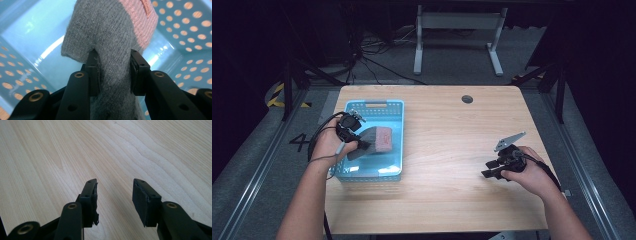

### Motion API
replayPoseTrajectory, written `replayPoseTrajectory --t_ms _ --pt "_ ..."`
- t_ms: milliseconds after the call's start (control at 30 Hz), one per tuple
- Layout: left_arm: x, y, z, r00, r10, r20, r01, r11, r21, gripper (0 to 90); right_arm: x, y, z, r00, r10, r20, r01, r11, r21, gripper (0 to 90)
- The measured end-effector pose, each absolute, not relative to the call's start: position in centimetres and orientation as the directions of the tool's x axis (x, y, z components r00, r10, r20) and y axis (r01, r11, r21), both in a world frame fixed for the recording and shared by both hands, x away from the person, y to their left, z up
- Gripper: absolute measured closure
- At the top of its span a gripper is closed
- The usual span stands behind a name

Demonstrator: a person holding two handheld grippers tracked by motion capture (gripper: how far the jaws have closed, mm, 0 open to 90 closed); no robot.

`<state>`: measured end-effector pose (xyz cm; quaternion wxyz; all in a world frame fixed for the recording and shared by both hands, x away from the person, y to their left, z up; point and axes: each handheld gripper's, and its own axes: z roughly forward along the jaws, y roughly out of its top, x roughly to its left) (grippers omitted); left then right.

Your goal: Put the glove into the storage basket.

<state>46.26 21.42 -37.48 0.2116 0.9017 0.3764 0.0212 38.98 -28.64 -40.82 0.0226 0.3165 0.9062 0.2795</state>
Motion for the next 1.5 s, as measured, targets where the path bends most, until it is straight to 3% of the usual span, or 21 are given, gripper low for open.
replayPoseTrajectory --t_ms 700,1233,1367,1500 --pt "48.0 20.1 -40.3 0.719 0.672 -0.18 0.687 -0.645 0.336 65.6 38.9 -28.4 -40.8 -0.804 0.579 0.133 0.552 0.646 0.528 55.2" --pt "48.5 19.9 -40.8 0.722 0.692 -0.001 0.633 -0.661 0.403 40.4 38.4 -28.4 -40.4 -0.814 0.568 0.127 0.537 0.65 0.538 53.6" --pt "48.3 19.9 -40.7 0.709 0.705 -0.023 0.654 -0.644 0.397 39.8 38.4 -28.4 -40.4 -0.814 0.566 0.128 0.536 0.65 0.539 53.5" --pt "47.8 20.1 -40.0 0.69 0.723 0.027 0.646 -0.633 0.426 39.1 38.5 -28.2 -40.3 -0.82 0.56 0.123 0.528 0.655 0.54 53.5"
